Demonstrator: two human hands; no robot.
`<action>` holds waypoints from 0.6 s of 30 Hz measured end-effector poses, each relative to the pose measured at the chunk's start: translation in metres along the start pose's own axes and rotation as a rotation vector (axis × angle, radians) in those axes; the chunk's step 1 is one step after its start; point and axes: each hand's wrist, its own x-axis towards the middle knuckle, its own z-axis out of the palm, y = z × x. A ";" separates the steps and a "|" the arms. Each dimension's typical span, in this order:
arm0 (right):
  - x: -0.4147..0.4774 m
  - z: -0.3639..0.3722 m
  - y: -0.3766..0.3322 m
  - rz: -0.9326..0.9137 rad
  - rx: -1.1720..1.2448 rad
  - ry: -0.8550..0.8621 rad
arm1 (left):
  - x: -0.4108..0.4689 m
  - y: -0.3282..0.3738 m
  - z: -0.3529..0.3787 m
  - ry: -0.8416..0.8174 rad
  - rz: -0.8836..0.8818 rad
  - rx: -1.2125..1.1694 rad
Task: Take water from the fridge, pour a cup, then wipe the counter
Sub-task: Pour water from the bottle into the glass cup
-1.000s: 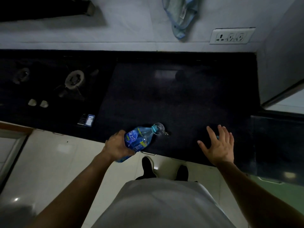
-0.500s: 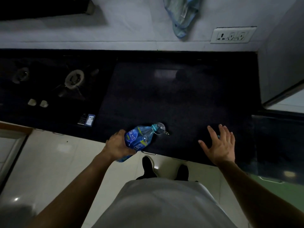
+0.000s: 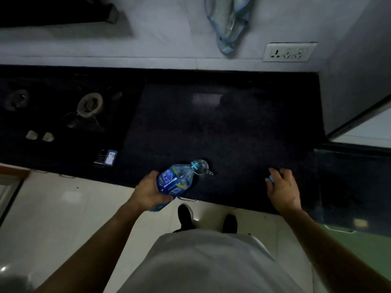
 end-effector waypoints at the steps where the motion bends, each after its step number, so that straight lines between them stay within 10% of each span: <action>1: 0.001 -0.003 -0.003 0.005 0.040 -0.027 | 0.000 0.000 0.001 0.010 0.012 -0.038; 10: 0.021 -0.092 -0.126 -0.116 0.884 -0.238 | -0.012 0.037 -0.007 0.044 0.156 -0.257; 18: 0.023 -0.155 -0.177 -0.407 0.763 -0.232 | -0.020 0.076 -0.022 0.056 0.326 -0.313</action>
